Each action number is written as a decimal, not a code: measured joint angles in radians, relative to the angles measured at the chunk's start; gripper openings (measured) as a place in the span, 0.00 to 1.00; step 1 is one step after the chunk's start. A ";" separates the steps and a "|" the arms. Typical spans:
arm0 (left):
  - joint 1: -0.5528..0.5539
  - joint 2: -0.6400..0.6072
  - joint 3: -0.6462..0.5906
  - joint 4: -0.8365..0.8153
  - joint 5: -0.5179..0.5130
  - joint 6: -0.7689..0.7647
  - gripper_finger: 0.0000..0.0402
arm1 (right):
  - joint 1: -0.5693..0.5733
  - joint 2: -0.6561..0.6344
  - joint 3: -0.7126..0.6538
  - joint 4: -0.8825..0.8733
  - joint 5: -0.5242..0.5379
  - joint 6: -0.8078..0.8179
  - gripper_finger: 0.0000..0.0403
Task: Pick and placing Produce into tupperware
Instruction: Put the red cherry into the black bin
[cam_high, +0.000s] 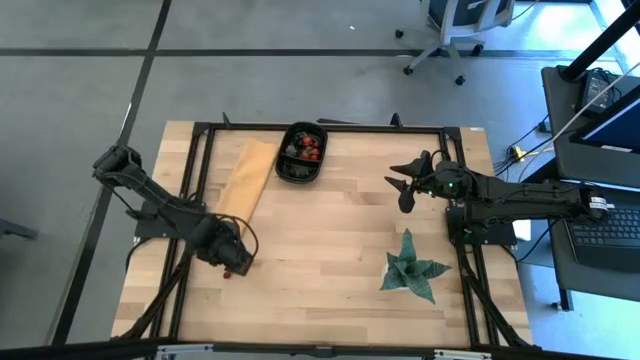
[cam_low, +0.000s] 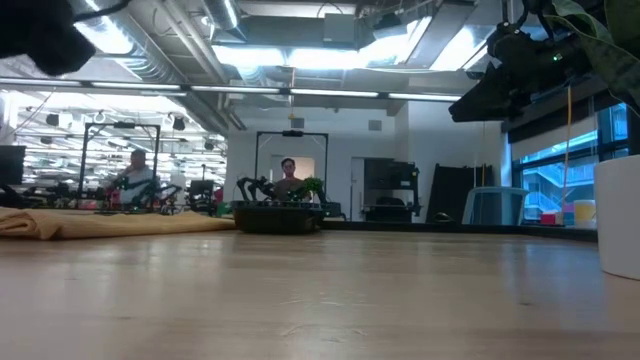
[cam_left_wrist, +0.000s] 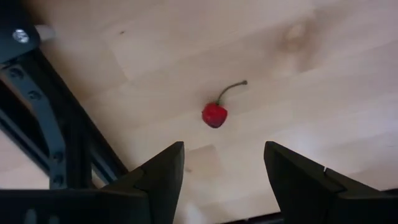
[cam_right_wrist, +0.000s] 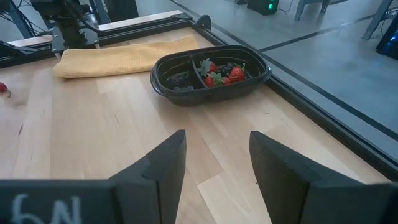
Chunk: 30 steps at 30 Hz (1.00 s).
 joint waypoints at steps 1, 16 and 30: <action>-0.008 0.005 -0.014 0.018 0.000 0.000 0.53 | 0.000 0.000 0.000 0.000 0.000 0.000 0.44; -0.048 0.166 -0.072 0.151 0.001 0.155 0.53 | 0.000 0.000 0.000 -0.001 0.000 0.019 0.44; -0.048 0.288 -0.072 0.230 0.059 0.224 0.53 | 0.000 0.000 0.000 -0.001 0.000 0.023 0.44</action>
